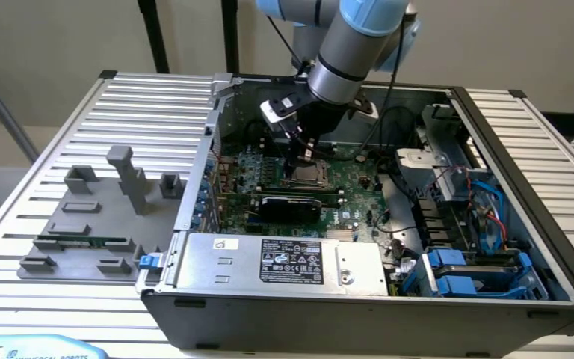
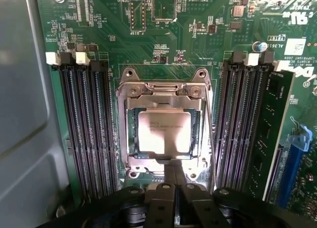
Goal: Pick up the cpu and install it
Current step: 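Close the cpu cover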
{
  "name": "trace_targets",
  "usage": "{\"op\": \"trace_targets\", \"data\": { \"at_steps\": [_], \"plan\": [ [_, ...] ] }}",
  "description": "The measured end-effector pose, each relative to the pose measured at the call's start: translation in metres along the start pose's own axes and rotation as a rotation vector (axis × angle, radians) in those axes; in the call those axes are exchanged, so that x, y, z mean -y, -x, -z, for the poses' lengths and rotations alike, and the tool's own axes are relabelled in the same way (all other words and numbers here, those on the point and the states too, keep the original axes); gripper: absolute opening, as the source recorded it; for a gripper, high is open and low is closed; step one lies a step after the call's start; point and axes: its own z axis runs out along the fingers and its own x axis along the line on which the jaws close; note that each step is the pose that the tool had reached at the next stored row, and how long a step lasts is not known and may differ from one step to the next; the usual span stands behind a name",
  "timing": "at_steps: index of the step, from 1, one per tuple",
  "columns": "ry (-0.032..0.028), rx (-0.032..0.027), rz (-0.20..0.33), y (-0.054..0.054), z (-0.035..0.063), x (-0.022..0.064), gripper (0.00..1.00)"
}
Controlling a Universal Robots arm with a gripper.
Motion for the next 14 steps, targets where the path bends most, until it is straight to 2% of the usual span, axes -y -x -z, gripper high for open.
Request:
{"op": "trace_targets", "data": {
  "at_steps": [9, 14],
  "plan": [
    [-0.0001, -0.0083, 0.002, 0.0, -0.0058, -0.0004, 0.11],
    [-0.0003, -0.0103, 0.003, 0.0001, -0.0067, -0.0004, 0.11]
  ]
}}
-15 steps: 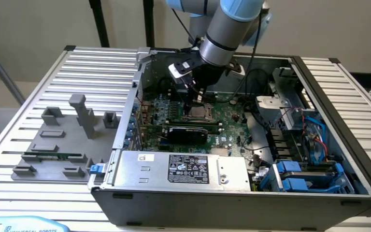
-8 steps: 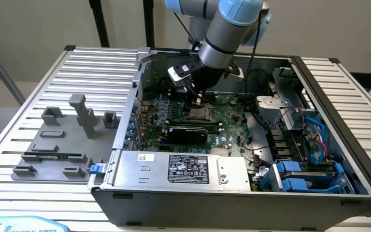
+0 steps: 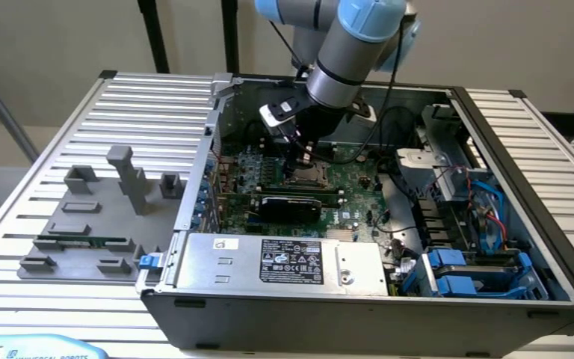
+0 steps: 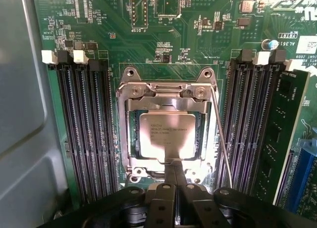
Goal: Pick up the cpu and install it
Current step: 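Close the cpu cover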
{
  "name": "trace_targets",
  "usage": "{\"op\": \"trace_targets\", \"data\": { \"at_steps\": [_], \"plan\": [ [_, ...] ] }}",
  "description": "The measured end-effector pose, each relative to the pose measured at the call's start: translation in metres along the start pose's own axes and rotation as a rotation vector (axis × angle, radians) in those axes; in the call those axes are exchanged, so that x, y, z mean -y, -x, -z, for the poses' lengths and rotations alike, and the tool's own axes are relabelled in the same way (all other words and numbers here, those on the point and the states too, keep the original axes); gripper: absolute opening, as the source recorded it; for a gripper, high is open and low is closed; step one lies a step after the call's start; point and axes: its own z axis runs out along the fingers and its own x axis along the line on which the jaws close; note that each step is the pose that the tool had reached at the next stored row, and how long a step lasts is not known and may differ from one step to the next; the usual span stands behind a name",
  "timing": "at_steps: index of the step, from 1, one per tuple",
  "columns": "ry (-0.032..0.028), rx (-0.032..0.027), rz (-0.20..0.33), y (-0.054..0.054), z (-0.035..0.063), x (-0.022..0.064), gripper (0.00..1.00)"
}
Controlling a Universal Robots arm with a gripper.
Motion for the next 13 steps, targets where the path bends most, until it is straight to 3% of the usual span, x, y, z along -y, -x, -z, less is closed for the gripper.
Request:
{"op": "trace_targets", "data": {
  "at_steps": [8, 13],
  "plan": [
    [0.0, -0.0021, 0.001, 0.002, 0.0154, 0.0077, 0.11],
    [0.0, -0.0029, 0.001, 0.004, 0.0177, 0.0261, 0.11]
  ]
}}
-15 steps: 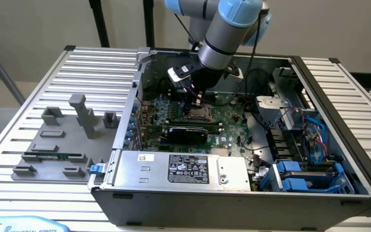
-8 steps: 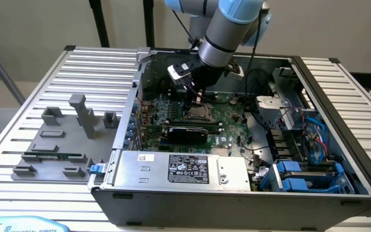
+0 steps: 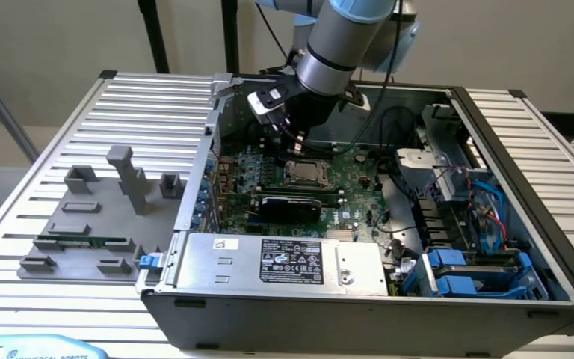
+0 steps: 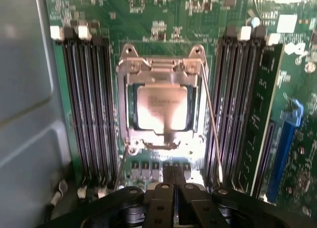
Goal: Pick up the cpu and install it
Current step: 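Close the cpu cover, then install the first cpu locking lever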
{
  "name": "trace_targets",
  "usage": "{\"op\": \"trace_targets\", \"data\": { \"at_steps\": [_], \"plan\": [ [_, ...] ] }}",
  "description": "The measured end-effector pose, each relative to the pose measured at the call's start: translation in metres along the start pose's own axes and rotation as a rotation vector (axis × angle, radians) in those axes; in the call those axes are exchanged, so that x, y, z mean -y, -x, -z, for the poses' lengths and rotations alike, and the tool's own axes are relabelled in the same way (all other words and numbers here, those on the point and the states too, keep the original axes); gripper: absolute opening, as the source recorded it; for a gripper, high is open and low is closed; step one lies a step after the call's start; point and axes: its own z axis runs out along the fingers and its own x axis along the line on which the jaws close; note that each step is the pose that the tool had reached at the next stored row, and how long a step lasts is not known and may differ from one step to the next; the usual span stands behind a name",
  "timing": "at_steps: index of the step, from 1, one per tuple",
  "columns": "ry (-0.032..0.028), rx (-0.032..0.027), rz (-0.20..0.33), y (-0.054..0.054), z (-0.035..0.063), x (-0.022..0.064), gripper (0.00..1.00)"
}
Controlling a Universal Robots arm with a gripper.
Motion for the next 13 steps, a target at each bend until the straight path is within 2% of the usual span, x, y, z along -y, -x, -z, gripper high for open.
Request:
{"op": "trace_targets", "data": {
  "at_steps": [4, 13],
  "plan": [
    [0.0, -0.0009, -0.001, 0.0, -0.0001, 0.0137, 0.11],
    [0.0005, -0.007, -0.021, 0.0, -0.005, 0.0353, 0.11]
  ]
}}
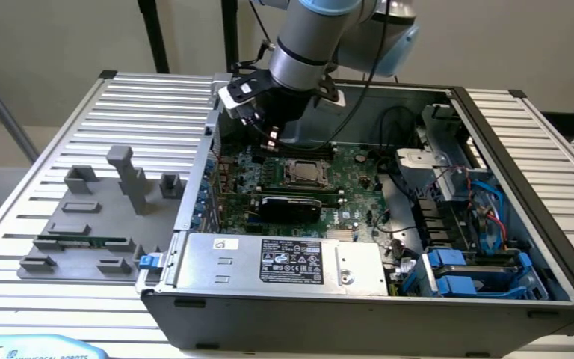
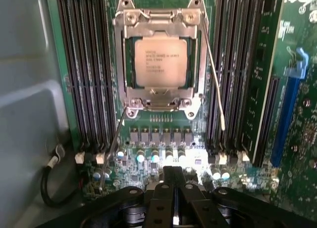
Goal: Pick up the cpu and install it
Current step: 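Install the first cpu locking lever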
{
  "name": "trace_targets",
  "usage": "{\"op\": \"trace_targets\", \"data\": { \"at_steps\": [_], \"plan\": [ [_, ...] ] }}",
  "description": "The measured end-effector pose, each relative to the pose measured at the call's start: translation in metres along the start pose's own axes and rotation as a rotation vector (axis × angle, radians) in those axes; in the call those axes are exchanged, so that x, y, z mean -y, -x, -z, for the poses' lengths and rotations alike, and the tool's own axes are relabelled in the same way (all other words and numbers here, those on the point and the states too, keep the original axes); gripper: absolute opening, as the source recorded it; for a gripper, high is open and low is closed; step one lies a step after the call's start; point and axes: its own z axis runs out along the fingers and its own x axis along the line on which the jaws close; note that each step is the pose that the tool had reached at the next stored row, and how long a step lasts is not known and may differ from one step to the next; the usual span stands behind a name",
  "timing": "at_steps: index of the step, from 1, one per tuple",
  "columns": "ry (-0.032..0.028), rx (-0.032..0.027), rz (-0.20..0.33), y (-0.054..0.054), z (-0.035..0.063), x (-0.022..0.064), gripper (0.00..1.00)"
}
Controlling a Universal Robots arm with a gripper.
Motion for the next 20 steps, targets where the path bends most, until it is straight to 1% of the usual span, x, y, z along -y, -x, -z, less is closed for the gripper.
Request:
{"op": "trace_targets", "data": {
  "at_steps": [3, 4, 5, 8, 11, 17, 20],
  "plan": [
    [0.0003, -0.0033, -0.011, 0.0, -0.0014, 0.0048, 0.11],
    [0.0003, -0.005, -0.018, 0.0, -0.0015, 0.0053, 0.11],
    [0.0007, -0.008, -0.028, 0.0, -0.0014, 0.0053, 0.11],
    [0.0015, -0.0191, -0.064, 0.0, 0.0017, 0.0063, 0.11],
    [0.0021, -0.03, -0.096, 0.0, 0.008, 0.0081, 0.11],
    [0.0033, -0.0546, -0.162, -0.001, 0.0205, 0.0118, 0.11],
    [0.0044, -0.0672, -0.204, -0.001, 0.0212, 0.0119, 0.11]
  ]
}}
